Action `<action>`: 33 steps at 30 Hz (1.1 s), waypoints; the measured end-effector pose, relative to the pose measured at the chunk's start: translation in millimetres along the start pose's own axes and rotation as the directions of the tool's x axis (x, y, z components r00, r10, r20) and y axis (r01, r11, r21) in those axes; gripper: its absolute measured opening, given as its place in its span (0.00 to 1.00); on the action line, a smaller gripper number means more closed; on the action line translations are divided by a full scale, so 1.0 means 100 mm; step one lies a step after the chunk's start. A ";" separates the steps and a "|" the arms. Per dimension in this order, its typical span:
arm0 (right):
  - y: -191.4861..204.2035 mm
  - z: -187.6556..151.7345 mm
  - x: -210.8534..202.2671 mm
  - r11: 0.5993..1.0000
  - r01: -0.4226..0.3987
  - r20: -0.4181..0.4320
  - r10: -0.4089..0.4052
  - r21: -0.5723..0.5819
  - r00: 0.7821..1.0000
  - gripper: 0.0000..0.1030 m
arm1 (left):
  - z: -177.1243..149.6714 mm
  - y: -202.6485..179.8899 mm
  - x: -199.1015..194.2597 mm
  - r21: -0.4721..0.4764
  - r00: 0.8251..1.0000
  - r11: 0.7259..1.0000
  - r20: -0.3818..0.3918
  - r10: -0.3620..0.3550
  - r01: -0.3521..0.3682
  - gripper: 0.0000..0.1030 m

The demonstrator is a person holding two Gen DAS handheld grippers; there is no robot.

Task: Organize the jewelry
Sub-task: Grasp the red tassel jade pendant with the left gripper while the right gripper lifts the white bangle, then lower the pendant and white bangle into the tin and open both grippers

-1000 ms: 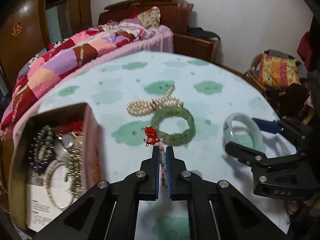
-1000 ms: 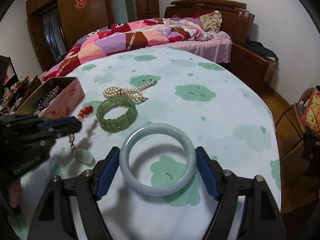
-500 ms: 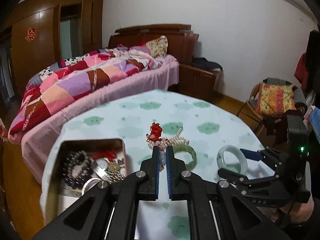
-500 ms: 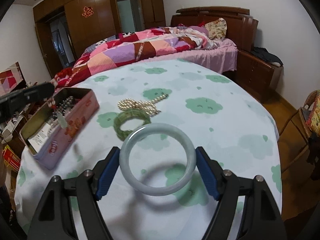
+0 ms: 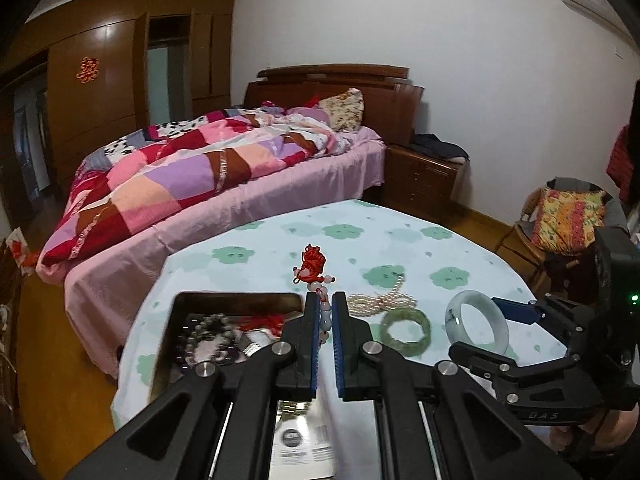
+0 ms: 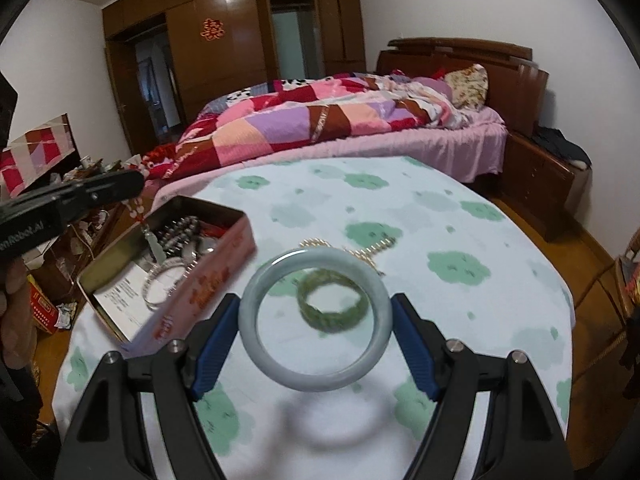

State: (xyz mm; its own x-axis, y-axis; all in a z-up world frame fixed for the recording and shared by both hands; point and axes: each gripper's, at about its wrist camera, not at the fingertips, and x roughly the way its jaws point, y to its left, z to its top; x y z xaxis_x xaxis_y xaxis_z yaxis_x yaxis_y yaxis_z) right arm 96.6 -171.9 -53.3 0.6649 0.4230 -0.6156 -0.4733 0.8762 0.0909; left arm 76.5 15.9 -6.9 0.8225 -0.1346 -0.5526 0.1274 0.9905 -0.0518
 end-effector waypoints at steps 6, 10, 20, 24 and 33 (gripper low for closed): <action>0.24 0.16 0.05 0.998 -0.040 0.021 0.041 -0.057 0.999 0.76 | 0.00 0.24 -0.06 -0.033 0.999 0.999 0.005 0.035 -0.035 0.05; 0.40 0.26 0.09 0.994 -0.060 0.028 0.063 -0.091 0.998 0.76 | -0.02 0.38 -0.07 -0.058 0.999 0.997 0.006 0.053 -0.053 0.05; 0.74 0.42 0.23 0.981 -0.105 0.039 0.112 -0.163 0.993 0.76 | -0.13 0.69 0.02 -0.108 0.994 0.988 -0.026 0.108 -0.110 0.05; 0.85 0.44 0.30 0.975 -0.122 0.037 0.132 -0.187 0.991 0.76 | -0.19 0.75 0.07 -0.114 0.992 0.986 -0.042 0.117 -0.121 0.05; 1.07 0.45 0.48 0.962 -0.135 0.016 0.143 -0.237 0.990 0.76 | -0.24 0.86 0.15 -0.125 0.988 0.981 -0.062 0.144 -0.151 0.05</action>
State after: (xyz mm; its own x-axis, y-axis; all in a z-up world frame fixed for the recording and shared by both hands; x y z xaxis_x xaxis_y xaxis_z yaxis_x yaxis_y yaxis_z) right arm 104.0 -47.6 -38.5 0.5994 0.5475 -0.5839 -0.6822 0.7310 -0.0150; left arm 86.5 100.1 -39.9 0.7962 0.0114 -0.6050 -0.0683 0.9951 -0.0711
